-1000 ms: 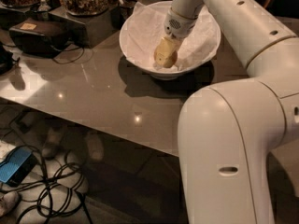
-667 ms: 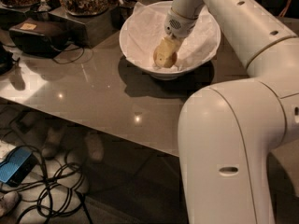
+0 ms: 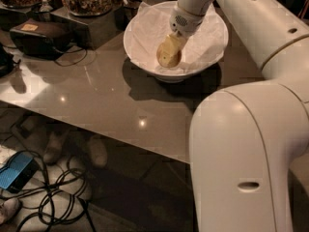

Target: Pick apple from white bowl

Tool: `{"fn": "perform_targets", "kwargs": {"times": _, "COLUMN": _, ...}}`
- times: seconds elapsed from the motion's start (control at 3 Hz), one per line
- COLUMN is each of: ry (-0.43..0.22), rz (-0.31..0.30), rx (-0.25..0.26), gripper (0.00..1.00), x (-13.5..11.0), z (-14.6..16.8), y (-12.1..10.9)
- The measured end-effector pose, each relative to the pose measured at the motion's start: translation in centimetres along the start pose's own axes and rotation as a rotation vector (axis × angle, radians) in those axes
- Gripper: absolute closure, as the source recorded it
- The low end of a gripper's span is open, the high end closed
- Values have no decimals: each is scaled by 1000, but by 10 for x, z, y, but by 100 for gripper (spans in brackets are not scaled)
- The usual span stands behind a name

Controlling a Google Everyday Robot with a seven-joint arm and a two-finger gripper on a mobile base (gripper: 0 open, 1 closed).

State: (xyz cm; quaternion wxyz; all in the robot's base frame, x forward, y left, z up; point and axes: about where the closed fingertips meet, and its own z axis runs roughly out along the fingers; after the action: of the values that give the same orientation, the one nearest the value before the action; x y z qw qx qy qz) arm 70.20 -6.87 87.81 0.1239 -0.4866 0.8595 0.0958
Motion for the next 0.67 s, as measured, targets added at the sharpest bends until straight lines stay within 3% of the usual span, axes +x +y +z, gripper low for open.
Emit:
{"fn": "perform_targets", "kwargs": {"times": 0.33, "ry": -36, "rz": -7, "rx": 29, "gripper": 100, "x": -3, "z": -42, "y": 21}}
{"fn": "perform_targets", "kwargs": {"times": 0.67, "ry": -99, "rz": -66, "rx": 54, "gripper": 100, "x": -3, "z": -93, "y": 54}}
